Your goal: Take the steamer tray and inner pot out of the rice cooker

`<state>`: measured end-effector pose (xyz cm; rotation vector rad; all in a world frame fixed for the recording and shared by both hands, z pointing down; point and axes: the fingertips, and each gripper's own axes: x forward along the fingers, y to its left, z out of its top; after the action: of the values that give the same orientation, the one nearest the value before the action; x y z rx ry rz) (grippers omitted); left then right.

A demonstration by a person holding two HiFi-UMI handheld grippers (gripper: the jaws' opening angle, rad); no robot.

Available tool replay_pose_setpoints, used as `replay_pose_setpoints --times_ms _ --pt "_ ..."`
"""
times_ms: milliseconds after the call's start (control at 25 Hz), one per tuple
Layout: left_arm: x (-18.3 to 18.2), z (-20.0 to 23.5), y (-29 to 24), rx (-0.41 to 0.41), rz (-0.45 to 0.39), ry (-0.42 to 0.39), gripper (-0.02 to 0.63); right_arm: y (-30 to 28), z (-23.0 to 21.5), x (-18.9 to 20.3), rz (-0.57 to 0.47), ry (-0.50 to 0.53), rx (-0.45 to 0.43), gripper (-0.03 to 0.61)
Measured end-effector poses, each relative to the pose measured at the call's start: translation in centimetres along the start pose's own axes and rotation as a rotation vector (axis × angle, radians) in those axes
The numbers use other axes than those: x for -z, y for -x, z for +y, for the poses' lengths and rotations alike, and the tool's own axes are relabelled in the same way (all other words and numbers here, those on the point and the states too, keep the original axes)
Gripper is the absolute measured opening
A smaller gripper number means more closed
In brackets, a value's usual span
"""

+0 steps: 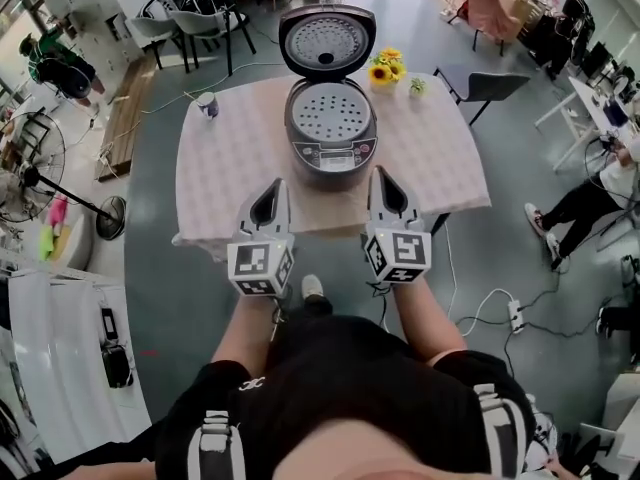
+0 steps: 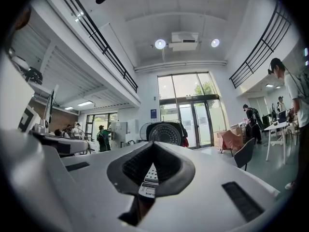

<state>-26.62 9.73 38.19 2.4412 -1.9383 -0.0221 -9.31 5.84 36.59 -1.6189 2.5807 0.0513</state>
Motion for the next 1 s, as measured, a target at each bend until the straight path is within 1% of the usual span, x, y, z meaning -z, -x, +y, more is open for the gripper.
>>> replay_pose_setpoints --times_ms 240,440,600,720,1000 --pt "-0.6 3.7 -6.9 0.018 0.009 -0.007 0.002 -7.4 -1.8 0.0 -0.006 0.000 0.027 0.002" --pt "-1.0 5.9 -10.6 0.019 0.021 -0.018 0.002 -11.1 -3.1 0.2 -0.003 -0.006 0.047 0.002" --pt "-1.1 5.9 -12.6 0.004 0.021 -0.025 0.002 -12.7 -4.9 0.6 0.004 -0.006 0.040 0.002" --pt "-1.2 5.9 -13.9 -0.022 0.019 -0.026 0.002 -13.9 -6.0 0.9 0.006 0.002 0.022 0.002" --pt "-2.1 5.8 -15.6 -0.071 0.007 -0.016 0.002 -16.1 -7.8 0.9 0.027 0.013 -0.015 0.002"
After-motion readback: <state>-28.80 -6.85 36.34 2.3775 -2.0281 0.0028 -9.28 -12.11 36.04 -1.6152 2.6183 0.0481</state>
